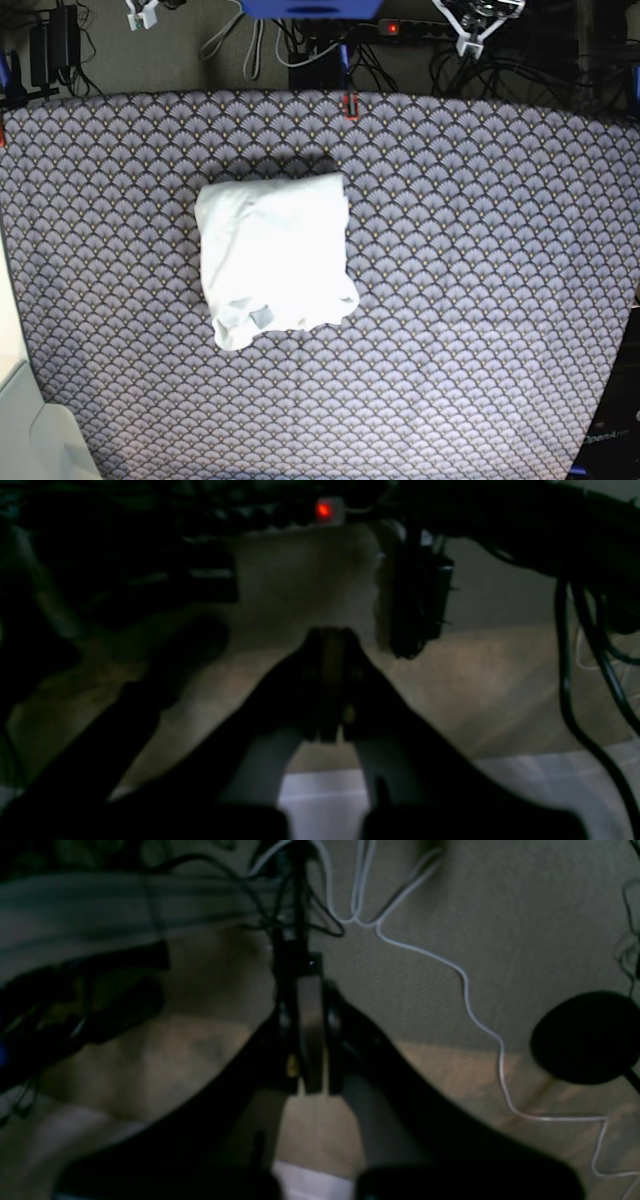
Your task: Fold the T-shirt properly
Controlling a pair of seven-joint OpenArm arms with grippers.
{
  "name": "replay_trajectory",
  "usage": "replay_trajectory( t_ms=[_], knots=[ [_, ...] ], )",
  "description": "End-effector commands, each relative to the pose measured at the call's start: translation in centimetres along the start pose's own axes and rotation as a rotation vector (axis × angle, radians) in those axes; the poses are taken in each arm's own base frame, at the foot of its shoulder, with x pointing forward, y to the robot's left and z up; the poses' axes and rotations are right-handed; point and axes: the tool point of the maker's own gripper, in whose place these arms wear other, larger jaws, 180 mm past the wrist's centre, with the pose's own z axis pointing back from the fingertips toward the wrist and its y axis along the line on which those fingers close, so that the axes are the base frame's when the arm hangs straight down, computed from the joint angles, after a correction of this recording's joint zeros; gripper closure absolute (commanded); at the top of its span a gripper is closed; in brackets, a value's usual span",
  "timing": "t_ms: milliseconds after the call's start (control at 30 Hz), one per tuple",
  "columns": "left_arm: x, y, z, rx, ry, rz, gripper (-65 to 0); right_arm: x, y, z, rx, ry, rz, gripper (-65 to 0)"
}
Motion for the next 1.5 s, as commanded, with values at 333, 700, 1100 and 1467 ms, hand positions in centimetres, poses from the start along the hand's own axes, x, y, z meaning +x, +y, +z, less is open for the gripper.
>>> replay_trajectory(
  t_ms=[333, 700, 1100, 1467],
  knots=[
    [0.1, 0.7, -2.4, 0.069, 0.054, 0.048, -0.4, 1.8, 1.9, -3.6, -0.130, -0.010, 0.110, 0.0],
    [2.3, 4.5, -2.0, 0.323, 0.029, 0.044, -0.6, 4.5, -1.0, -3.7, -0.355, -0.054, 0.194, 0.0],
    [2.4, 5.9, -1.5, 0.394, 0.020, 0.081, -0.6, 3.9, -0.5, -3.8, -0.398, -0.045, 0.214, 0.0],
    [2.4, 5.8, -1.5, 0.392, 0.020, 0.084, -0.7, 4.3, 0.2, -4.2, -0.371, -0.041, 0.276, 0.0]
  ],
)
